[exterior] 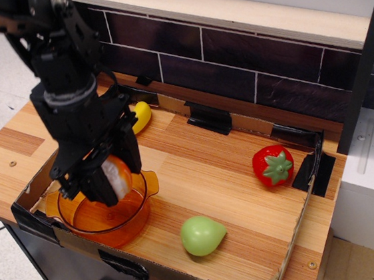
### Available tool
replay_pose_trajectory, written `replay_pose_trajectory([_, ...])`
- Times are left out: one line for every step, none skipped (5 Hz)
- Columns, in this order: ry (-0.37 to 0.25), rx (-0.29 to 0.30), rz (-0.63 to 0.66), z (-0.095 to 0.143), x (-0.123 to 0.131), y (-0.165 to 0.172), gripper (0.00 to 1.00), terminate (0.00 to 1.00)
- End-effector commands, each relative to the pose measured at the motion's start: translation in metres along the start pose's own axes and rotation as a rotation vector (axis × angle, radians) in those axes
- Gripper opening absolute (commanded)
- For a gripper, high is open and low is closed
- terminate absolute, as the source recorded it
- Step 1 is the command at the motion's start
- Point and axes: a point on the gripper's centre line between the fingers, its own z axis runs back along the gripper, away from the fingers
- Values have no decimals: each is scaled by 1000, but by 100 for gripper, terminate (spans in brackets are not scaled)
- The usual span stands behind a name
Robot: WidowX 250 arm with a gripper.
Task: Put sushi in pot
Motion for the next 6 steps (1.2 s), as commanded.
replay_pose_trajectory([-46, -64, -29, -5, 10, -10, 0, 0])
replay_pose_trajectory([-61, -62, -31, -10, 12, -9, 0, 0])
replay_pose_trajectory([-64, -34, 3, -11, 13, -8, 100, 0])
replay_pose_trajectory([-66, -22, 14, -11, 12, -9, 100, 0])
replay_pose_trajectory([-72, -25, 13, -9, 11, -10, 100, 0])
replay_pose_trajectory([-47, -40, 19, 11, 7, -13, 100, 0])
